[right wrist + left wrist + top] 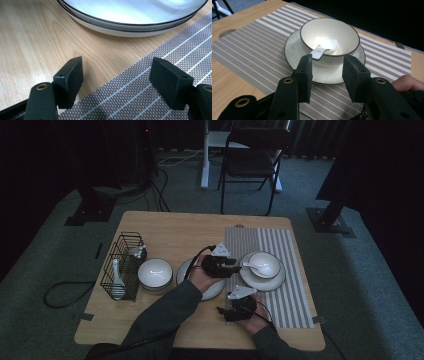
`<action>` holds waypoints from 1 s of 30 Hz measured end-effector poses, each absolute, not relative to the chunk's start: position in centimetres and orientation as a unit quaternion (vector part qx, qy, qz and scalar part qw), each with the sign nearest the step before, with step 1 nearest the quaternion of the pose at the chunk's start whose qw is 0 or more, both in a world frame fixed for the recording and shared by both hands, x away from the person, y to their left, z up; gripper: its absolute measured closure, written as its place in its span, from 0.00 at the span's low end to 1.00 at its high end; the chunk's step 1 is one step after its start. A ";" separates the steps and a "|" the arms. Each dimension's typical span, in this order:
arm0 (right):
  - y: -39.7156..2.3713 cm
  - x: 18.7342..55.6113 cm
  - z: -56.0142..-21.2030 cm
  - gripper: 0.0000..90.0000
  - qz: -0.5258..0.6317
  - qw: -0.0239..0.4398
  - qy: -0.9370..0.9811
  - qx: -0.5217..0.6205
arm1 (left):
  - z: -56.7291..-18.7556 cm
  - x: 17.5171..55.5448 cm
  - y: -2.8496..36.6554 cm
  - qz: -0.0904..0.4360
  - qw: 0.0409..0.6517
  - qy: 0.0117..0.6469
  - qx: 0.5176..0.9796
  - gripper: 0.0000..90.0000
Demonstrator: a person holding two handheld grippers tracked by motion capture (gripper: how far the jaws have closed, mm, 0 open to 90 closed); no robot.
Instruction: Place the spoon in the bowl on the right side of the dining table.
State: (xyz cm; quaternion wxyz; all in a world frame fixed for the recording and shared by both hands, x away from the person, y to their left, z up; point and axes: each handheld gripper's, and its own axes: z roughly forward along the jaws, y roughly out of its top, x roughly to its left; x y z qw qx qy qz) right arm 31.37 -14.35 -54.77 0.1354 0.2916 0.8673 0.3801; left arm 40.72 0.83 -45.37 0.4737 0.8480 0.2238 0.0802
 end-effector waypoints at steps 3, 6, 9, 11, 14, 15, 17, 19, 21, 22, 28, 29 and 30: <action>-14.4 31.4 -54.8 0.30 0.380 0.136 0.867 0.291 | -45.0 40.7 1.4 0.073 0.474 0.228 0.847 0.65; -14.4 31.4 -54.8 0.30 0.380 0.136 0.867 0.291 | -44.6 40.4 1.9 0.074 0.476 0.230 0.846 0.64; -14.4 31.4 -54.8 0.30 0.380 0.136 0.867 0.291 | -44.3 40.1 2.4 0.082 0.473 0.231 0.847 0.64; -14.4 31.4 -54.8 0.30 0.381 0.136 0.867 0.291 | -44.1 39.9 2.7 0.086 0.471 0.234 0.846 0.63; -14.3 31.4 -54.8 0.30 0.381 0.135 0.867 0.291 | -43.8 39.7 3.1 0.091 0.467 0.235 0.848 0.63; -14.4 31.4 -54.8 0.30 0.380 0.136 0.867 0.291 | -43.7 39.7 3.3 0.092 0.467 0.235 0.848 0.63; -14.4 31.4 -54.8 0.30 0.381 0.135 0.867 0.291 | -43.6 39.6 3.6 0.095 0.467 0.237 0.847 0.63; -14.4 31.4 -54.8 0.30 0.381 0.136 0.867 0.291 | -43.4 39.5 4.0 0.097 0.468 0.239 0.845 0.63; -14.3 31.4 -54.8 0.30 0.381 0.136 0.867 0.291 | -43.2 39.4 4.4 0.100 0.469 0.241 0.844 0.63; -14.3 31.4 -54.8 0.30 0.381 0.136 0.867 0.291 | -43.1 39.3 4.6 0.102 0.469 0.240 0.844 0.63; -14.3 31.4 -54.8 0.30 0.381 0.136 0.867 0.291 | -42.4 38.7 5.7 0.111 0.468 0.242 0.842 0.62; -14.3 31.4 -54.8 0.30 0.381 0.136 0.867 0.291 | -42.4 38.7 5.9 0.115 0.467 0.243 0.842 0.62; -14.3 31.4 -54.8 0.30 0.381 0.136 0.867 0.291 | -42.3 38.6 6.1 0.117 0.467 0.245 0.842 0.62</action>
